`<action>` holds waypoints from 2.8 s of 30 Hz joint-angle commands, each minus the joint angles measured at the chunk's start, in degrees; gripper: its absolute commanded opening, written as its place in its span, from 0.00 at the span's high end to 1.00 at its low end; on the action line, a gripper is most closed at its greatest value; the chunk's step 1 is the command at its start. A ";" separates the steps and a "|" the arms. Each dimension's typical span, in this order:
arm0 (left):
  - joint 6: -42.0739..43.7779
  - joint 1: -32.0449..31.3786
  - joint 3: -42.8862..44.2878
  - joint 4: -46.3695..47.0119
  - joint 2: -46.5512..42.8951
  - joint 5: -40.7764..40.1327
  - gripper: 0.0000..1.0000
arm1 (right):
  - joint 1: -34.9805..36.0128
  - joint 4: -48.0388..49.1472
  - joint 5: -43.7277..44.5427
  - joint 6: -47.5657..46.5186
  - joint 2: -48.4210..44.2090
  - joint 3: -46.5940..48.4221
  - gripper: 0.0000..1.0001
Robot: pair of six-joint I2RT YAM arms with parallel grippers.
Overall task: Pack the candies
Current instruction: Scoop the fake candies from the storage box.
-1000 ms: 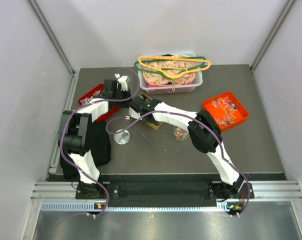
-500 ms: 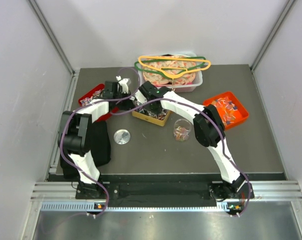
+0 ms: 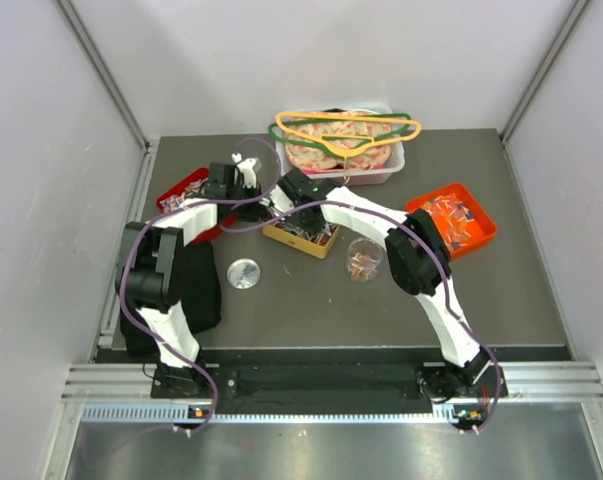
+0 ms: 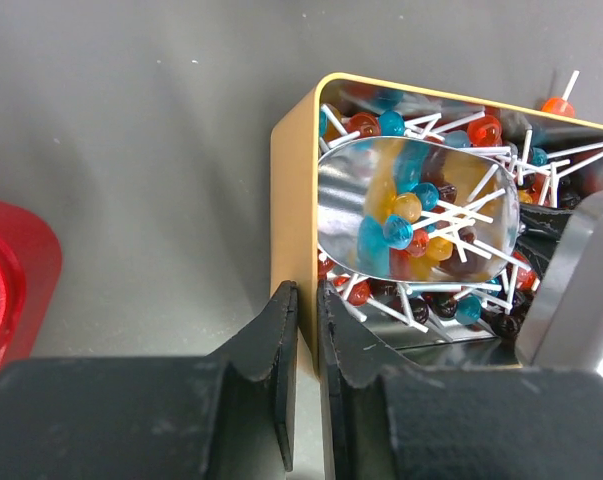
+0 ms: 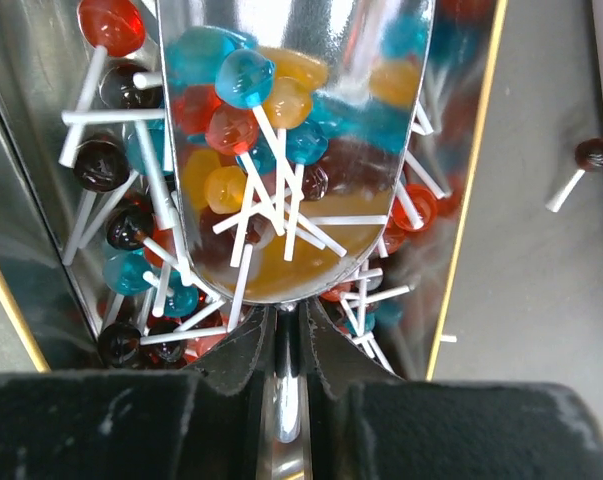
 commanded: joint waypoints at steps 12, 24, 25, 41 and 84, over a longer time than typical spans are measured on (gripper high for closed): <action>-1.10 -1.74 0.24 2.91 -3.15 5.81 1.00 | 0.82 13.12 6.95 -5.95 -15.51 -6.93 1.00; -0.93 -1.91 -0.20 3.62 -2.88 4.76 1.00 | 0.82 13.48 8.10 -7.62 -17.35 -9.13 1.00; -0.93 -1.91 -0.20 3.53 -2.88 4.50 1.00 | 0.82 13.40 7.84 -7.62 -17.88 -9.48 1.00; 0.74 -1.91 0.50 2.65 -2.88 0.10 1.00 | 0.73 7.43 1.77 -10.34 -28.86 -13.61 1.00; -4.09 -2.44 7.80 10.29 10.65 -12.73 1.00 | -16.84 -12.09 -5.17 -21.24 -61.55 -26.18 1.00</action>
